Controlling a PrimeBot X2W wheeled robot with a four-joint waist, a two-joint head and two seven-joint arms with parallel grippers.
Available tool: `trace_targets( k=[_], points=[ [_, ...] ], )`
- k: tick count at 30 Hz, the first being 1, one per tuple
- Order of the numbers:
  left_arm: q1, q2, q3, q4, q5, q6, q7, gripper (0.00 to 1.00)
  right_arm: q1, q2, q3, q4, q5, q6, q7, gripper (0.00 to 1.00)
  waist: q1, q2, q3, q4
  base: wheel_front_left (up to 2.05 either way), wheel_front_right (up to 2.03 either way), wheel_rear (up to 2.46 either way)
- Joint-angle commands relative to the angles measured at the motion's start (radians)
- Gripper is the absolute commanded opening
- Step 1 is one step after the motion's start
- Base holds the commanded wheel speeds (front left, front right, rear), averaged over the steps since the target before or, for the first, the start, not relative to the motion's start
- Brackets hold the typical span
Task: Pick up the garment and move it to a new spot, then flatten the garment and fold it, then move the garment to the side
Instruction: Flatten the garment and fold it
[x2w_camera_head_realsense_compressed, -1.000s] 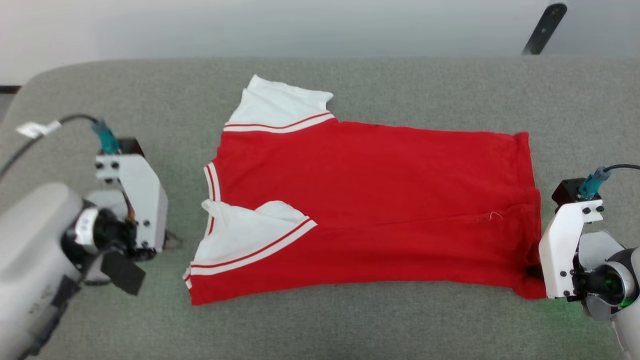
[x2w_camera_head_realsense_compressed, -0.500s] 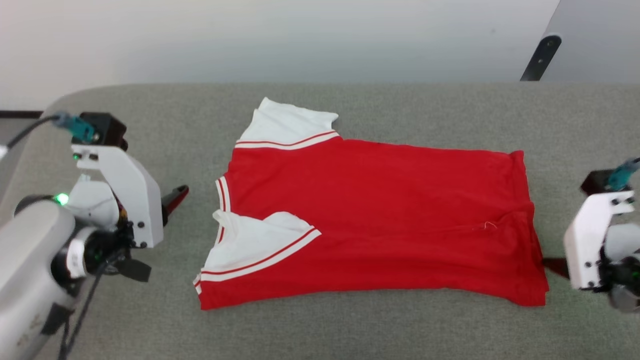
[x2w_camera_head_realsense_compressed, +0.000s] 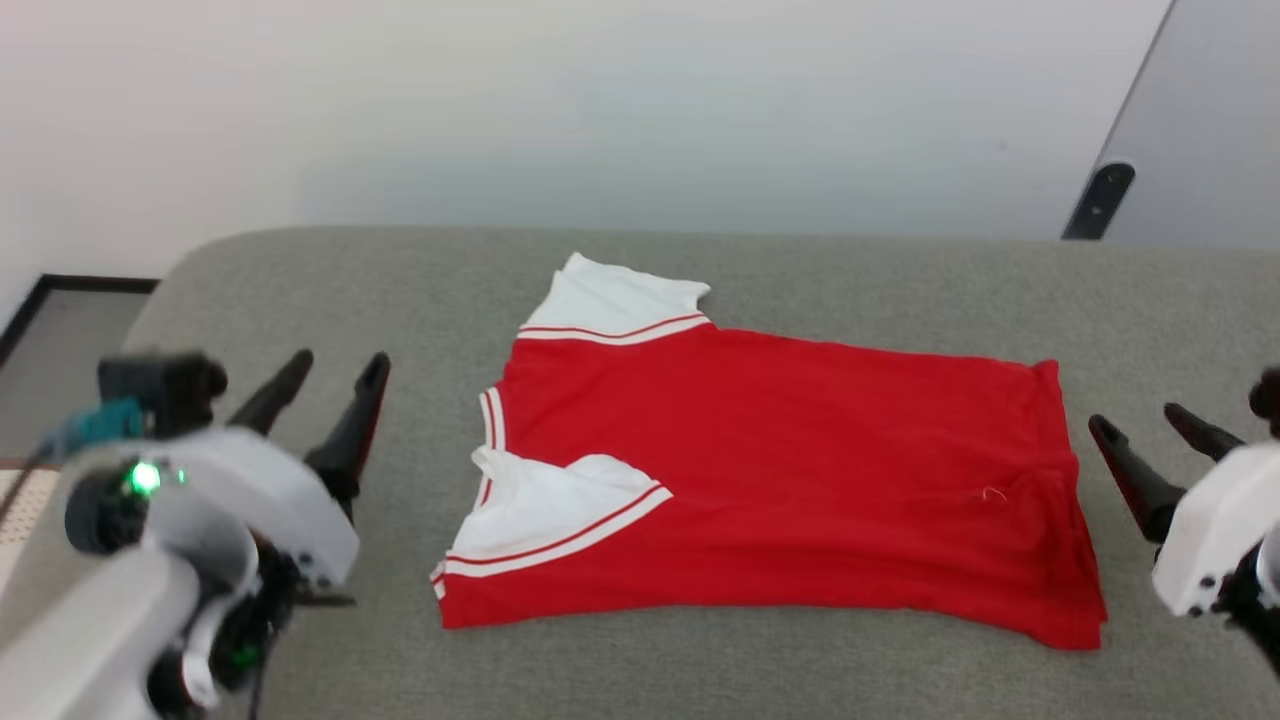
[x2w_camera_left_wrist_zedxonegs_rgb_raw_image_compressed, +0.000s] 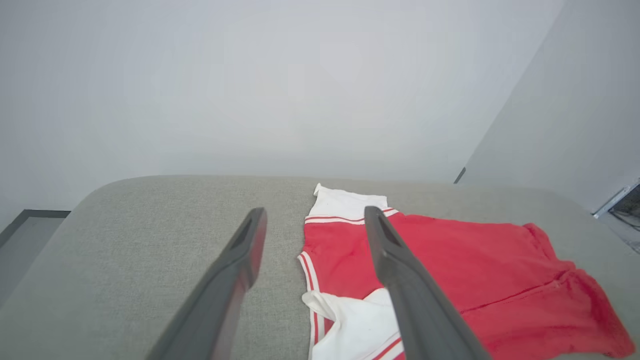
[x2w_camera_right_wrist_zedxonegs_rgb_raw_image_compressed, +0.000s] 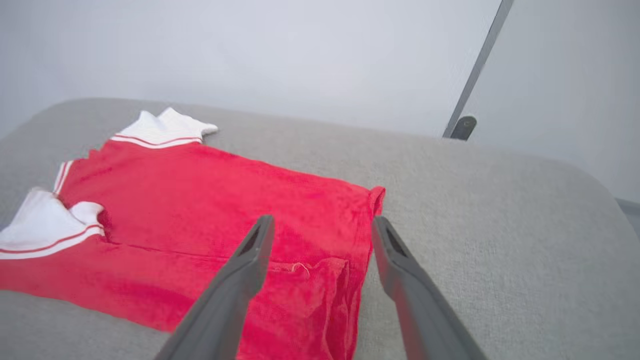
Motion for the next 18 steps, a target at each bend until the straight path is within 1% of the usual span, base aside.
trace_targets(
  k=[1, 4, 6, 9, 12, 14, 15, 18],
  points=[
    [0.057, -0.004, 0.02, -0.02, 0.005, 0.021, -0.064, 1.0, 0.044, 0.01, 0.005, -0.021, -0.016, -0.002, -0.108, 1.0, 0.0, 0.0, -0.03, 0.028, 0.0, 0.0, 0.0],
    [0.132, -0.028, 0.041, -0.06, 0.011, 0.043, -0.17, 1.0, 0.113, 0.032, 0.007, -0.046, -0.046, -0.002, -0.303, 1.0, 0.0, 0.0, -0.041, 0.045, 0.0, 0.0, 0.0],
    [0.174, -0.039, 0.048, -0.078, 0.016, 0.049, -0.205, 1.0, 0.154, 0.041, 0.012, -0.06, -0.073, -0.002, -0.406, 1.0, 0.0, 0.0, -0.044, 0.055, 0.0, 0.0, 0.0],
    [0.202, -0.049, 0.062, -0.085, 0.012, 0.04, -0.224, 1.0, 0.196, 0.048, 0.02, -0.075, -0.119, -0.002, -0.519, 1.0, 0.0, 0.0, -0.039, 0.055, 0.0, 0.0, 0.0],
    [0.173, -0.052, 0.074, -0.08, -0.005, 0.025, -0.214, 1.0, 0.215, 0.073, 0.021, -0.096, -0.153, -0.002, -0.618, 1.0, 0.0, 0.0, -0.026, 0.039, 0.0, 0.0, 0.0],
    [0.137, -0.026, 0.074, -0.066, 0.001, 0.017, -0.178, 1.0, 0.225, 0.081, 0.022, -0.102, -0.162, -0.002, -0.66, 1.0, 0.0, 0.0, -0.01, 0.022, 0.0, 0.0, 0.0],
    [0.113, -0.028, 0.083, -0.064, -0.012, 0.011, -0.162, 1.0, 0.224, 0.087, 0.025, -0.109, -0.17, -0.002, -0.679, 1.0, 0.0, 0.0, 0.002, 0.011, 0.0, 0.0, 0.0],
    [0.027, -0.007, 0.086, -0.031, -0.029, -0.026, -0.086, 1.0, 0.217, 0.106, 0.026, -0.118, -0.189, -0.002, -0.715, 1.0, 0.0, 0.0, 0.045, -0.027, 0.0, 0.0, 0.0]
  ],
)
